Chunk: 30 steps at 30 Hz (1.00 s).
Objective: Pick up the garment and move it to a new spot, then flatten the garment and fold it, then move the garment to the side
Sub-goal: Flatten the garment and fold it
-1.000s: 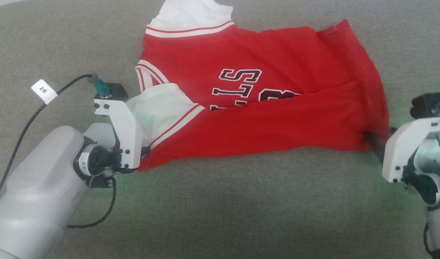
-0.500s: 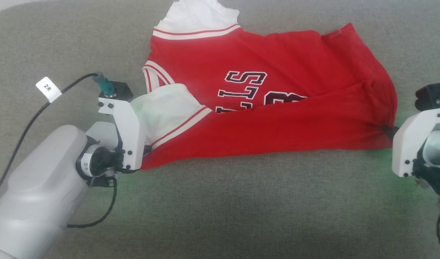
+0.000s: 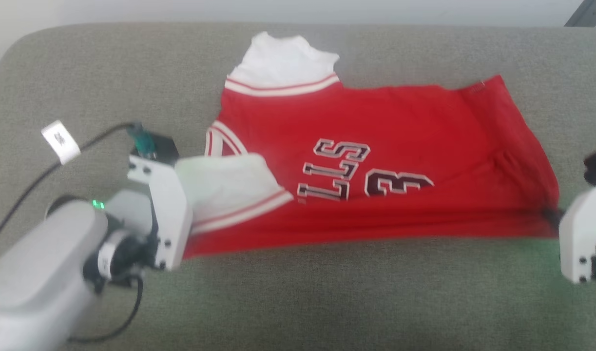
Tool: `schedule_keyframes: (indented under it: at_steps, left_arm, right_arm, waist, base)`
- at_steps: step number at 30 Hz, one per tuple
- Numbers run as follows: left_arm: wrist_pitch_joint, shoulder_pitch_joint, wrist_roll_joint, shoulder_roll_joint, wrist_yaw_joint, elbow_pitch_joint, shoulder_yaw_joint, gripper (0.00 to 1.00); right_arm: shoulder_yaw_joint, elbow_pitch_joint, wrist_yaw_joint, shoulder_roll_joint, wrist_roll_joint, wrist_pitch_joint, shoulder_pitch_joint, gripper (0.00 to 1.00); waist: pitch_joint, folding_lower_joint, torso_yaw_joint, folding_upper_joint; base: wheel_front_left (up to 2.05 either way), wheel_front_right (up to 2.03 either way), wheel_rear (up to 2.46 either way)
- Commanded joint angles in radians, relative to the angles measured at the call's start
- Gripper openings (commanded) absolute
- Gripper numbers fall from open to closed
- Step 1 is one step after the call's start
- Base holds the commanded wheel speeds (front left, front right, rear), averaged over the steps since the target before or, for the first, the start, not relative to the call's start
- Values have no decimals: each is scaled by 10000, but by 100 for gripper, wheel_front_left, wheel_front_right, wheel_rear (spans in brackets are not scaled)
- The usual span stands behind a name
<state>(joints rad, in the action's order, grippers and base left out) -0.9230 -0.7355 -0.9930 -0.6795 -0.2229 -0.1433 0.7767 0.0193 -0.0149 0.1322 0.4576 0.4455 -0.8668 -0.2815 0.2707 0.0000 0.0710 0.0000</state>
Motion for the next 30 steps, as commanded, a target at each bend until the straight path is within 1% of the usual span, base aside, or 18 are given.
schedule_keyframes:
  at_steps: [1,4,7,9,10,11,12,13,14,15,16,17,20,22,26,30]
  left_arm:
    - [-114,360,107,-303,-228,335,57,0]
    - [-194,883,102,-585,-552,1140,157,0]
    - [-144,1418,20,-764,-797,1567,225,0]
    - [-97,1679,-15,-825,-869,1657,289,0]
    - [30,1851,-15,-820,-883,1618,322,0]
    - [100,1903,-12,-782,-850,1542,327,0]
    - [177,1957,-6,-746,-810,1456,332,12]
    - [250,1988,26,-712,-749,1334,355,34]
    - [345,1974,72,-651,-688,1199,377,47]
    - [427,1936,108,-587,-634,1047,398,71]
    - [489,1892,116,-516,-552,918,410,100]
    - [553,1847,136,-454,-497,765,431,100]
    - [637,1715,146,-283,-341,464,484,100]
    - [637,1602,209,-281,-269,417,491,100]
    - [487,1311,310,-480,-200,637,429,100]
    - [326,1101,407,-662,-232,988,366,100]
  right_arm:
    - [207,209,-29,55,14,-156,388,0]
    - [525,490,-29,-40,103,-287,1013,0]
    - [753,598,-29,-291,82,-306,1578,0]
    - [791,515,-29,-412,-7,-172,1752,0]
    - [750,357,-29,-588,-45,-70,1881,0]
    - [705,260,-28,-654,-89,-3,1881,0]
    - [646,142,-28,-701,-133,74,1840,0]
    - [565,28,-28,-744,-194,116,1790,6]
    - [495,-113,-26,-792,-204,173,1719,26]
    - [389,-211,-26,-826,-247,209,1644,47]
    - [261,-303,-24,-825,-293,258,1592,94]
    - [163,-383,-24,-843,-268,309,1537,100]
    - [-113,-522,-23,-793,-194,383,1366,100]
    - [-195,-476,-23,-692,-156,470,1308,100]
    - [-158,-186,-23,-531,-55,595,1291,100]
    - [20,165,-23,-459,-86,742,1346,100]
  waist:
    - [-21,0,-8,0]
    - [-16,0,-18,0]
    - [3,0,-41,0]
    - [29,0,-56,0]
    - [46,0,-86,0]
    - [55,0,-99,0]
    - [65,0,-118,0]
    - [75,0,-136,0]
    - [82,0,-143,0]
    - [86,0,-147,0]
    - [86,0,-156,0]
    - [82,0,-166,0]
    - [47,0,-196,0]
    - [1,0,-218,0]
    - [-127,0,-255,0]
    - [-218,0,-312,0]
  base:
    - [0,0,0]
    - [0,0,0]
    - [0,0,0]
    - [0,0,0]
    - [0,0,0]
    - [0,0,0]
    - [0,0,0]
    - [0,0,0]
    - [0,0,0]
    - [0,0,0]
    - [0,0,0]
    - [0,0,0]
    - [0,0,0]
    - [0,0,0]
    - [0,0,0]
    - [0,0,0]
